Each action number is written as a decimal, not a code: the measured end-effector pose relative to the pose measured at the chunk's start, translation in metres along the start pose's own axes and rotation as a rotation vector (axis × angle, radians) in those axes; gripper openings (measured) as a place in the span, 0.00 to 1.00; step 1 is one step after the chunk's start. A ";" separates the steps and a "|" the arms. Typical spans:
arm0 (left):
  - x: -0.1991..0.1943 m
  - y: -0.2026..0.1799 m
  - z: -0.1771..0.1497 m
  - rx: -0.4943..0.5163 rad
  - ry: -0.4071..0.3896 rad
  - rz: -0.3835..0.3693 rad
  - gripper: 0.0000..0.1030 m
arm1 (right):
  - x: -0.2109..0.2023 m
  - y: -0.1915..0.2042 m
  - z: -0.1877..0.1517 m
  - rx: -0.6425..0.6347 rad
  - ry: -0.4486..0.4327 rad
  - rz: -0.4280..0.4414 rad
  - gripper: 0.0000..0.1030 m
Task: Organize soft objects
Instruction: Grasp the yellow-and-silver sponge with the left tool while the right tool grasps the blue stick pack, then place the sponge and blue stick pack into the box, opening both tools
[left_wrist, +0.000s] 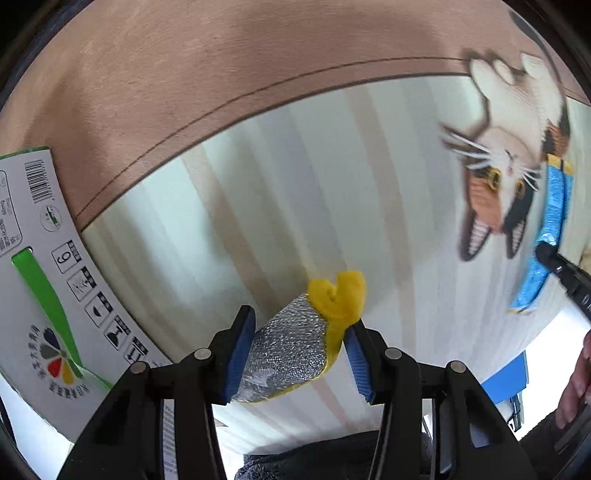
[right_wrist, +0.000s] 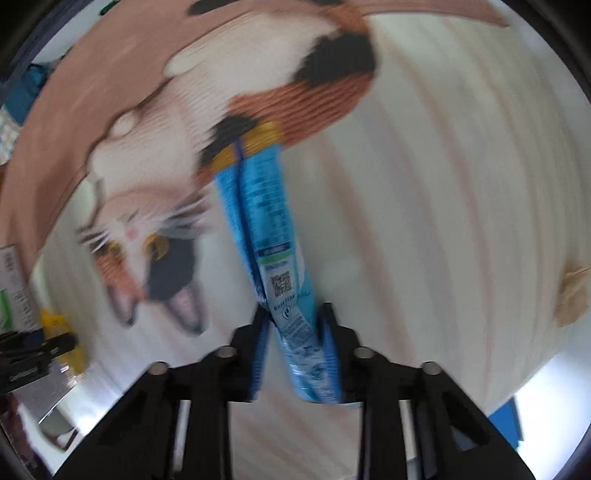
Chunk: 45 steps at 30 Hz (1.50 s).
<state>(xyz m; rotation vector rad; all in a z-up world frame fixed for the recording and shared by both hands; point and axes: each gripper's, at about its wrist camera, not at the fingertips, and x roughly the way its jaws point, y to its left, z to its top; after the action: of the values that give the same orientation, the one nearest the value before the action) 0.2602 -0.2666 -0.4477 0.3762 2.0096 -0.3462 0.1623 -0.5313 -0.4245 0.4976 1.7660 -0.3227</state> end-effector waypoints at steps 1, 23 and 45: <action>0.001 -0.002 -0.002 0.023 -0.007 0.014 0.46 | 0.001 0.005 -0.005 -0.020 0.009 0.008 0.21; 0.080 -0.040 -0.080 0.449 0.108 0.310 0.68 | 0.021 0.027 -0.022 -0.131 0.068 -0.037 0.45; -0.004 0.051 -0.194 0.048 -0.405 -0.109 0.51 | -0.063 0.138 -0.109 -0.225 -0.130 0.085 0.14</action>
<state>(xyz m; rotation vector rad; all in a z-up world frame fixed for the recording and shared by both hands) 0.1262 -0.1433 -0.3628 0.2063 1.6297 -0.4978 0.1500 -0.3709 -0.3299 0.3807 1.6256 -0.0926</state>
